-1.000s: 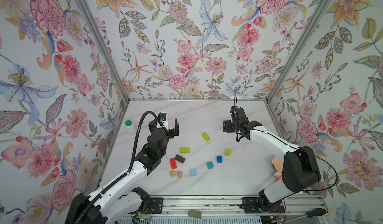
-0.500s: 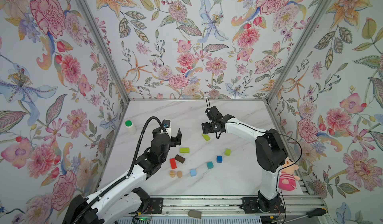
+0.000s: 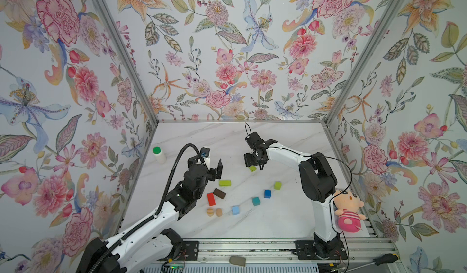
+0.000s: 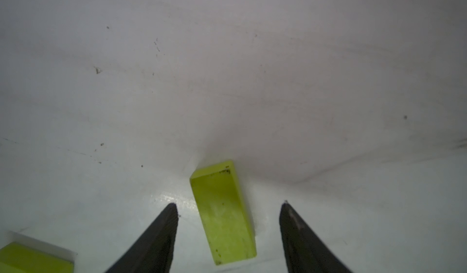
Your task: Build the wood block tower
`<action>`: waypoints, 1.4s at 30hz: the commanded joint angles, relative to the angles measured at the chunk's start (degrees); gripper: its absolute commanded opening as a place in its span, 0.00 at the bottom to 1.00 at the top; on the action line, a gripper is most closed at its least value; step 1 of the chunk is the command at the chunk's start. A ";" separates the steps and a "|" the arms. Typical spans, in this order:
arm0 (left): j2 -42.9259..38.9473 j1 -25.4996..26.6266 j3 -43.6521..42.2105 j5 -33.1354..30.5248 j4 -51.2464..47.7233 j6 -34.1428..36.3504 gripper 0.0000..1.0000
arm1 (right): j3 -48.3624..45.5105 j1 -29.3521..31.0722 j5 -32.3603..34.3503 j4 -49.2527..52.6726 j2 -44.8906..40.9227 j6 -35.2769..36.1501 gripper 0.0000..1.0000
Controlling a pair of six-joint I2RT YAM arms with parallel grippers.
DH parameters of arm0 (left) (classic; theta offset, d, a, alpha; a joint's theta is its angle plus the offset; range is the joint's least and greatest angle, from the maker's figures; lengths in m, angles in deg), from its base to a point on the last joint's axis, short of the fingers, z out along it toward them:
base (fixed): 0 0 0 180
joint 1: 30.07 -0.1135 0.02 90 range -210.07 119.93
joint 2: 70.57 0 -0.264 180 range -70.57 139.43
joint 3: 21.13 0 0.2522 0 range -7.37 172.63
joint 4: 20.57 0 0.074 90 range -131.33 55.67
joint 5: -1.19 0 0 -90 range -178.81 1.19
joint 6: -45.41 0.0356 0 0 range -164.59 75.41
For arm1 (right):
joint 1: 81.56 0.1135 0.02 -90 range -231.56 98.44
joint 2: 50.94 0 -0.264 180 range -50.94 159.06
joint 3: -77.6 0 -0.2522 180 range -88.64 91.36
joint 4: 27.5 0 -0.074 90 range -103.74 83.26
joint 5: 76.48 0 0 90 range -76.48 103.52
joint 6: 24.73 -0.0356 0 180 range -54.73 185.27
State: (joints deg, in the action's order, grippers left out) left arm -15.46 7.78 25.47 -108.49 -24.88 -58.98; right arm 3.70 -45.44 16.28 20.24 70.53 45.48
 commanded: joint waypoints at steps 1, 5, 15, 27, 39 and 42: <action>-1.47 0.14 -1.44 0.25 0.75 -0.20 0.99 | 1.47 0.56 -0.69 2.58 1.20 -0.24 0.65; -2.70 0.18 -2.29 -0.35 0.67 -0.28 0.99 | 1.10 0.57 -0.42 3.00 1.66 -0.42 0.60; -2.53 0.02 -2.44 -0.82 0.78 -0.72 0.99 | 4.96 2.45 2.26 6.37 4.99 -0.59 0.41; -2.86 0.12 -1.70 -2.03 0.33 -0.38 0.99 | 13.12 1.46 3.08 9.08 9.06 -2.26 0.27; -5.20 0.12 -1.51 -2.87 -2.64 -2.20 0.99 | 20.08 -2.27 2.90 13.49 14.06 -6.05 0.32; -6.93 0.12 -2.13 -3.09 -3.65 -2.83 0.99 | 19.76 -2.43 2.69 13.50 13.49 -5.64 0.41</action>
State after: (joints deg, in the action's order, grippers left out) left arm -20.51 7.78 23.81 -110.26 -26.91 -60.51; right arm 22.58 -48.21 18.66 31.67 83.64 40.74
